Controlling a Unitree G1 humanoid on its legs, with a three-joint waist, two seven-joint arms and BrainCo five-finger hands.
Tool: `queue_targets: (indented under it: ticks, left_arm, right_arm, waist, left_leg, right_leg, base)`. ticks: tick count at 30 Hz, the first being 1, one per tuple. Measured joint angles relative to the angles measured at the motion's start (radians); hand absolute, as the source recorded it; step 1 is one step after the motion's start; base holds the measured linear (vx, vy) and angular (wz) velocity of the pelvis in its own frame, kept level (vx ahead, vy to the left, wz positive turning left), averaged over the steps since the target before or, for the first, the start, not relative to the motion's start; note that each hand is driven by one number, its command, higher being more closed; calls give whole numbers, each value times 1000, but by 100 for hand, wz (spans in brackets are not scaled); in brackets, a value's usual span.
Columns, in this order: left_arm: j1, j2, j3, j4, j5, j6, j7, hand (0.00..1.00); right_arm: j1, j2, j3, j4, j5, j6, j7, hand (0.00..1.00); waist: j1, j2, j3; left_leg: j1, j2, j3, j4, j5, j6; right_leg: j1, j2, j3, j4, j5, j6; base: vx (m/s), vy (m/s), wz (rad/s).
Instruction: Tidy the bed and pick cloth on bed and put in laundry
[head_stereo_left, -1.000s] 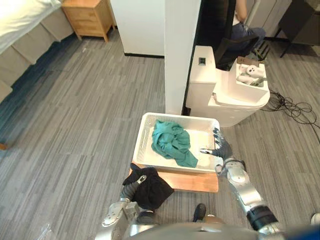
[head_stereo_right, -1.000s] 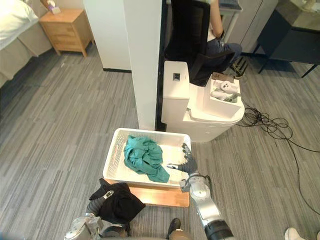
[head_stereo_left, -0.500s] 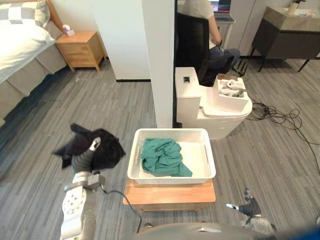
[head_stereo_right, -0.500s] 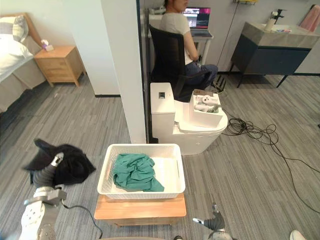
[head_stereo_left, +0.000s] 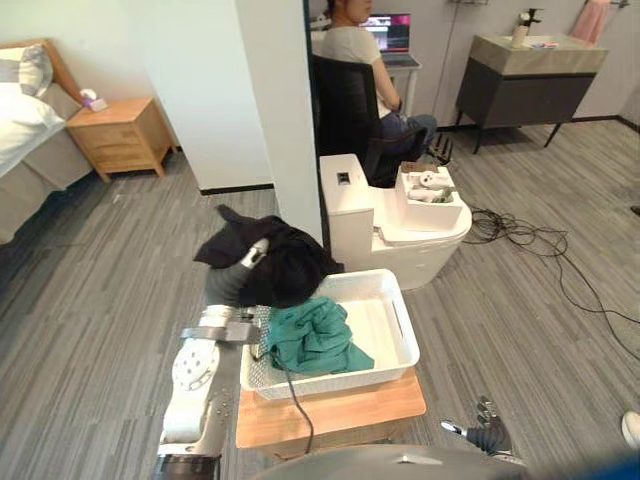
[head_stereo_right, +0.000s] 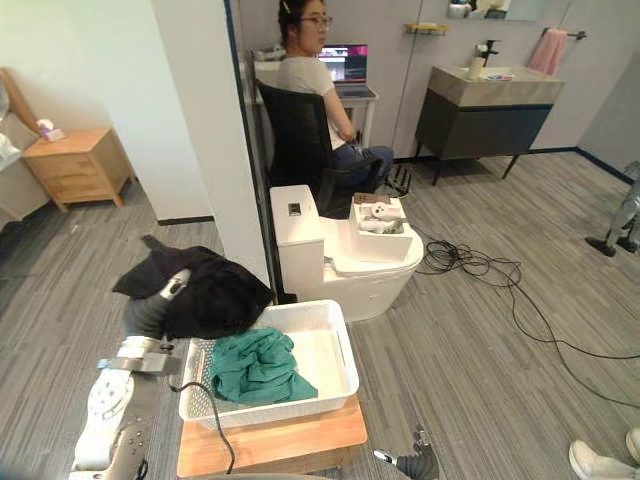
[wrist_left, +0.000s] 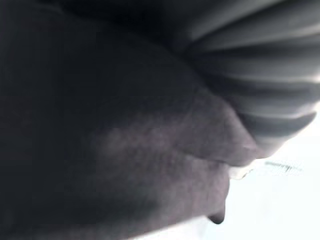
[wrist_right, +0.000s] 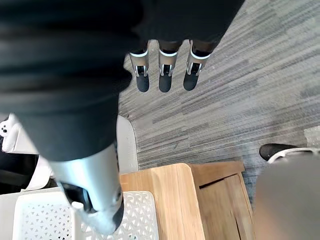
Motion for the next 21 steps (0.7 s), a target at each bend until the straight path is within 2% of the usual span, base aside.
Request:
queue_targets:
  ticks: [2,5,12,18,21]
  left_arm:
    - [-54,-20,-40,65,38,30,5,100]
    - [-116,-32,-67,152,55,68,7,100]
    - [-200,-34,-96,295,65,108,71,100]
    - [-229,-35,-99,400,105,157,70,100]
    - [-238,-30,-105,424,111,155,69,100]
  right_arm:
    - [7,-2,0,0,-1,-9,7,0]
    - [26,-2,1,-1,-2,-9,11,0]
    - [37,-3,0,-2,1,-9,20,0]
    - [45,-3,-10,-1,11,-9,22,0]
    - [36,-2,-9,-1,40,-9,22,0]
  waist:
    - [-1,10,-13]
    - [-20,18,-24]
    - [-34,12,-24]
    - [-37,4,-15]
    - [-48,2,-9]
  left_leg:
    - [17,7,72,0,-22,-3]
    - [34,14,152,0,-3,-13]
    - [42,11,178,0,-4,-14]
    - [38,12,202,0,-8,-18]
    - [-5,10,211,-1,-12,-24]
  right_leg:
    - [0,-1,19,0,0,0]
    - [-1,-4,37,0,0,0]
    - [-12,-2,71,3,0,1]
    - [-36,2,97,16,-2,-1]
    - [-91,3,113,27,-4,-4]
  base:
    - [2,21,-22]
    - [6,8,-10]
    - [-19,-14,-14]
    - [-33,-25,-9]
    - [-41,-30,-17]
